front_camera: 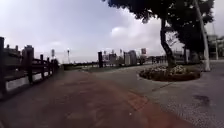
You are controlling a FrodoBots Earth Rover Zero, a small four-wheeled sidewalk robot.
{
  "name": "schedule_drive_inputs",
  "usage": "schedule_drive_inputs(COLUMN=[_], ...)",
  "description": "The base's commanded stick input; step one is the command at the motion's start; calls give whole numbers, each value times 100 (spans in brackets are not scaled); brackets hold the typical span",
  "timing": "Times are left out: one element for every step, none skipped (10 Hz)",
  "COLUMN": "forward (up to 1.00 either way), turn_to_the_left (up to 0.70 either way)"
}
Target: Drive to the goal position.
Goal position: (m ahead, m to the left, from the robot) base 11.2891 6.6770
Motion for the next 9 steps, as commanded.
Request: schedule_drive_inputs(forward=[91, 91, 91, 91, 91, 91, 91, 91, 91], turn_to_the_left=[0, 0, 3, 17, 36, 32, 9, 0, 0])
